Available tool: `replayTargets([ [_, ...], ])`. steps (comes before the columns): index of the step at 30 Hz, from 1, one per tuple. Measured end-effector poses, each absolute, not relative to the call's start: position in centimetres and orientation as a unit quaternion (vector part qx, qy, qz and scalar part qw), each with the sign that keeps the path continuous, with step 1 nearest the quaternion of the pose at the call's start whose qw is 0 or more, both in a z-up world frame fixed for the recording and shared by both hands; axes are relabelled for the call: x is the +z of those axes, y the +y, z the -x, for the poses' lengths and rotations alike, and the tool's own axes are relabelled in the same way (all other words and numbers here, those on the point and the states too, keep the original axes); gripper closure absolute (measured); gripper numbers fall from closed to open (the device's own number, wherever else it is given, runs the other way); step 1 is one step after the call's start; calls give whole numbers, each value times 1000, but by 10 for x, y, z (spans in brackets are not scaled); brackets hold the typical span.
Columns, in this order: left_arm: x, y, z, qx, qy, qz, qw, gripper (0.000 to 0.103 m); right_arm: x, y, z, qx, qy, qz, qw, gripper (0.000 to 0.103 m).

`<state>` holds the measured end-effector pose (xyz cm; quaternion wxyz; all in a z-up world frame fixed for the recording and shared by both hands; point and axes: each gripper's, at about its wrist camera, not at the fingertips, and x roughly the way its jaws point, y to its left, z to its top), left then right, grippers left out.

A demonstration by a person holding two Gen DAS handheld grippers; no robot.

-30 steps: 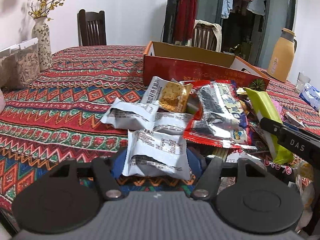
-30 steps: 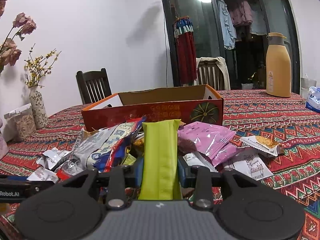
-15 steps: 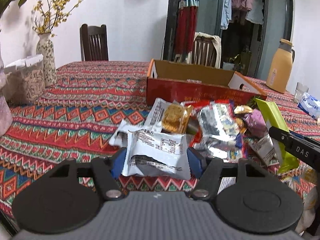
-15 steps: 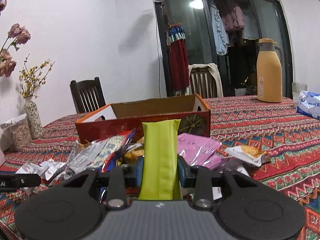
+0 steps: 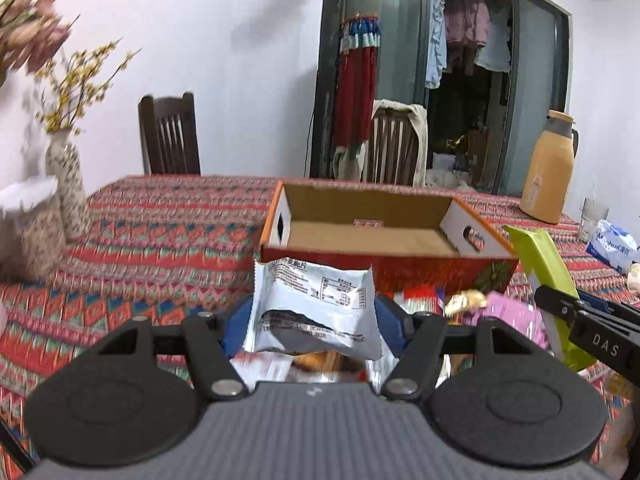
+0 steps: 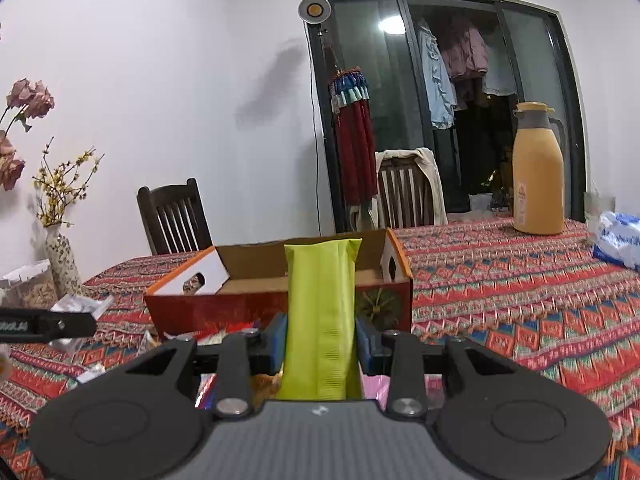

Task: Organize snacks
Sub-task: 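Carry both snacks over the cardboard box and open both grippers to drop them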

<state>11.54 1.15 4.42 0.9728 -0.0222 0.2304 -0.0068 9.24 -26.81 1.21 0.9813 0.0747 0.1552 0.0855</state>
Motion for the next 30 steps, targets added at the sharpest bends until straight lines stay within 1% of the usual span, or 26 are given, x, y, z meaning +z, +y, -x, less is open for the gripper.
replayTargets([
  [8,72,-2,-165,-9,212,16,977,36,45,-269,-140,86,144,-46,985,69],
  [17,86,-18,-239,-3,211,22,977,36,67,-264,-221,92,164,-53,981,69],
  [22,76,-23,-282,7,219,18,976,36,61,-254,-265,93,172,-48,980,69],
  [27,50,-6,-308,19,229,41,972,36,44,-249,-290,85,184,-47,978,69],
  [30,37,-1,-322,14,255,42,966,36,33,-250,-301,87,203,-49,974,69],
])
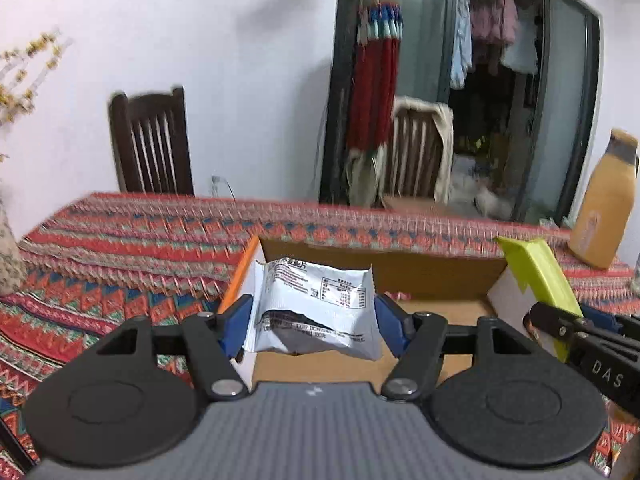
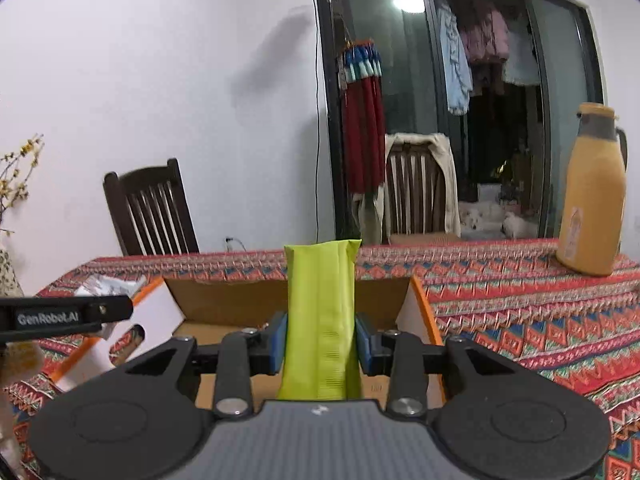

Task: Organize snacks
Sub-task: 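Carry both snacks over the cardboard box and open both grippers to drop them, then move both grippers back from the box to the snack pile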

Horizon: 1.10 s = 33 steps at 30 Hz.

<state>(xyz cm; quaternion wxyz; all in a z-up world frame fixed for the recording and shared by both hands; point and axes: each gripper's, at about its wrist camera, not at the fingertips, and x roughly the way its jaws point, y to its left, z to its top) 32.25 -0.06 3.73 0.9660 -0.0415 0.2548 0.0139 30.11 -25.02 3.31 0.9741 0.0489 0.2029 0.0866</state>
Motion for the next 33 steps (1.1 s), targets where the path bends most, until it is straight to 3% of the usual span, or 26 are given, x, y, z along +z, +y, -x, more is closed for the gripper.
replayTargets([
  [3,31,4,-328,14,266,47,963,34,24,-249,-308,83,222,-48,970,68],
  [4,30,4,-328,15,268,47,962,30,22,-249,-308,83,227,-48,969,67],
  [5,29,4,-328,16,268,45,962,19,19,-248,-309,83,231,-49,968,66],
  [6,29,3,-326,19,267,45,962,3,17,-249,-311,81,236,-49,967,54],
  [9,31,2,-319,21,255,43,966,0,15,-254,-308,74,237,-59,967,16],
  [13,32,1,-315,18,255,45,966,0,18,-258,-300,70,227,-69,969,0],
  [33,90,9,-223,22,199,50,978,0,71,-271,-218,83,161,-62,981,0],
])
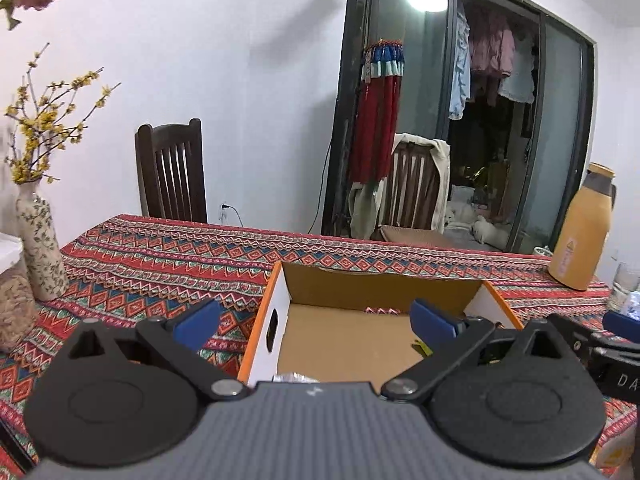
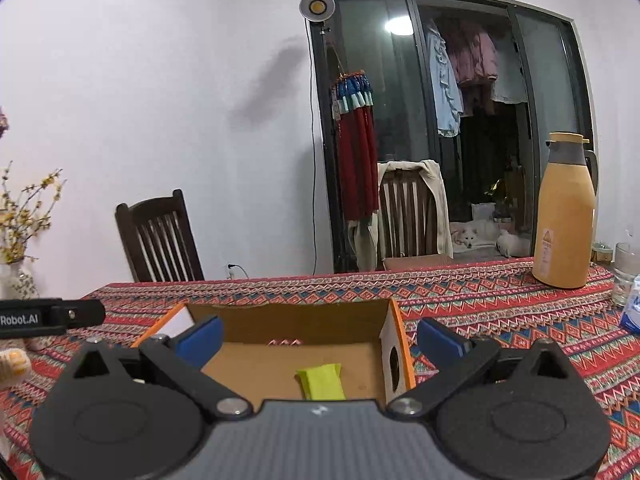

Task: Organize snacks
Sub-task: 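Move both grippers back from the box to the snack pile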

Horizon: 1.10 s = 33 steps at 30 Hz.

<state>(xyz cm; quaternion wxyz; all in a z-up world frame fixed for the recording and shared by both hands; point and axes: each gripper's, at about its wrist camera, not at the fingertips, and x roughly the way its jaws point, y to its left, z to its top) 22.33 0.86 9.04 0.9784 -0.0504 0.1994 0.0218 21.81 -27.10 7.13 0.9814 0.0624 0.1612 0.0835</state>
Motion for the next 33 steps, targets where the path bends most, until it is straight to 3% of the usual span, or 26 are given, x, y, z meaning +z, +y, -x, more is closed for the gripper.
replayTargets([
  [33,3,41,-33,18,294,37,955,0,-7,-238,-10,165,256,12,952,0],
])
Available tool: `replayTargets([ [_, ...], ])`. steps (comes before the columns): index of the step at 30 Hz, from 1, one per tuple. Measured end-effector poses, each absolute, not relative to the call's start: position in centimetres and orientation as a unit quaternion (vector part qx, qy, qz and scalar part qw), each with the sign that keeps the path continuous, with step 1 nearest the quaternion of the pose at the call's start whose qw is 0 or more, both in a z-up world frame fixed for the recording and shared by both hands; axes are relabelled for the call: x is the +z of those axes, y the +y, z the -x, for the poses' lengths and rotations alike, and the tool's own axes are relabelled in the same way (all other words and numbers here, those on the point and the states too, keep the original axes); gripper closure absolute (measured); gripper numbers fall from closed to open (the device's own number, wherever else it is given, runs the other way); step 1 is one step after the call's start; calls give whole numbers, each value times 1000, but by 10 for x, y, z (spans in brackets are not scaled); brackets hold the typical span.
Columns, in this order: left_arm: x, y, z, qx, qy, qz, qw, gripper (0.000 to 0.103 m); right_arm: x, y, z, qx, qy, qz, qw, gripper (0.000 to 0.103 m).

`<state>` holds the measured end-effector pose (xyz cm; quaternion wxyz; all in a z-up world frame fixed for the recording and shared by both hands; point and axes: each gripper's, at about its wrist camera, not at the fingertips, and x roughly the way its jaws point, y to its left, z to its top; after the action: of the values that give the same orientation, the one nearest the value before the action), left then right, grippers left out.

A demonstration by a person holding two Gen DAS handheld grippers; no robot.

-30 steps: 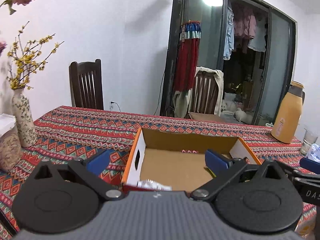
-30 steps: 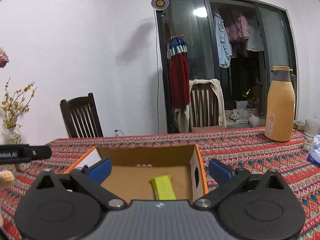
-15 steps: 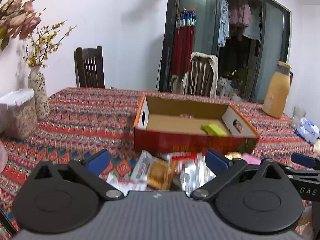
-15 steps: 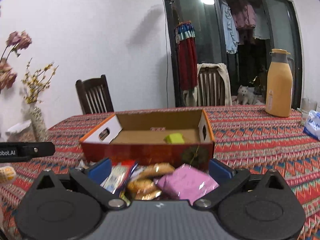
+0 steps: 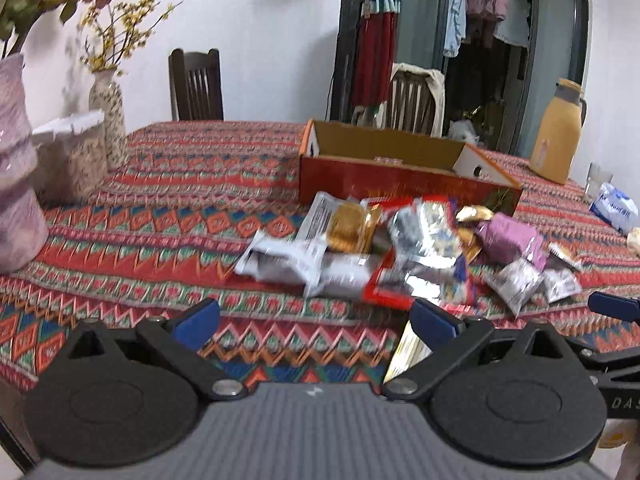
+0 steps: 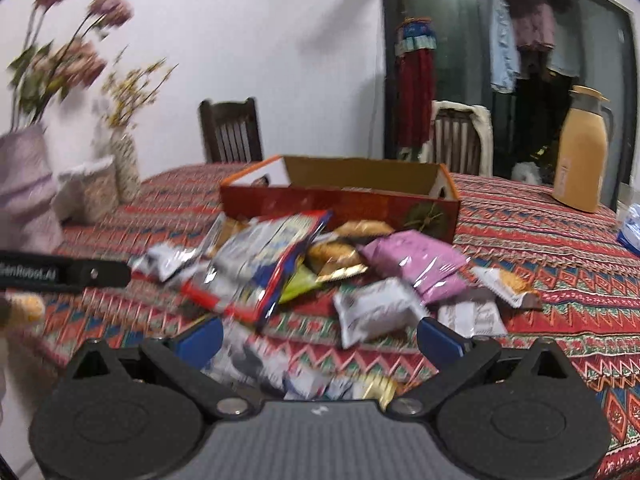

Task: Organize snacks
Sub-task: 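Grasp the yellow-striped packet with red print using the right gripper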

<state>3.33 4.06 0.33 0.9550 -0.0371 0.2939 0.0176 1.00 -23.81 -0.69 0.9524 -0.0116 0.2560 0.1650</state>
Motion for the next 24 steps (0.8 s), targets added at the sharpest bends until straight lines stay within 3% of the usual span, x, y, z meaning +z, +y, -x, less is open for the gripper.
replayTargets([
  [15,-15,44,-17,2,316,40,948,0,-33,-191,-36,250,311,112,910,0],
  [24,-19,50,-19,10,324,47,945,0,-42,-205,-35,261,318,67,909,2],
])
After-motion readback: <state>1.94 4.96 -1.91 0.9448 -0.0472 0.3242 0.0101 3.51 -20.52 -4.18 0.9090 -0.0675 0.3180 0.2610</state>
